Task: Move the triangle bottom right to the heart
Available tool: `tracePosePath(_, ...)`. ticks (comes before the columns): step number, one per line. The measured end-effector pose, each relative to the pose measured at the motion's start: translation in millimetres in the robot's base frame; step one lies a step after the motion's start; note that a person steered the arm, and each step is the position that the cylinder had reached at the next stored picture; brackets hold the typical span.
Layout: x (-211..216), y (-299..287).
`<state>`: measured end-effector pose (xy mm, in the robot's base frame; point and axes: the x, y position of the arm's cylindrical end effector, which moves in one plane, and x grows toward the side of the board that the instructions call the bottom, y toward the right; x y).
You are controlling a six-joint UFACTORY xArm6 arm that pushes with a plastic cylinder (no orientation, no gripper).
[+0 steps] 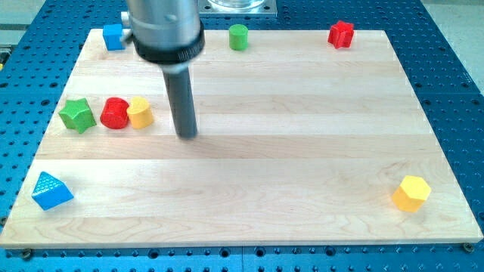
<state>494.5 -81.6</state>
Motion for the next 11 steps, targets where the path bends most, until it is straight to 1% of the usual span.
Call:
tracePosePath(1,107.4,-37.6)
tracePosePath(2,122.5,-104.1)
tracePosePath(3,118.9,-155.7)
tracePosePath(4,94.3,-164.9)
tracePosePath(5,81.3,-198.0)
tracePosePath(6,75.0,-193.5)
tracePosePath(7,54.3,-124.9)
tracePosePath(8,7.8,-84.9)
tracePosePath(9,48.9,-119.2)
tracePosePath(10,25.2,-159.7)
tracePosePath(11,-5.4,-130.5)
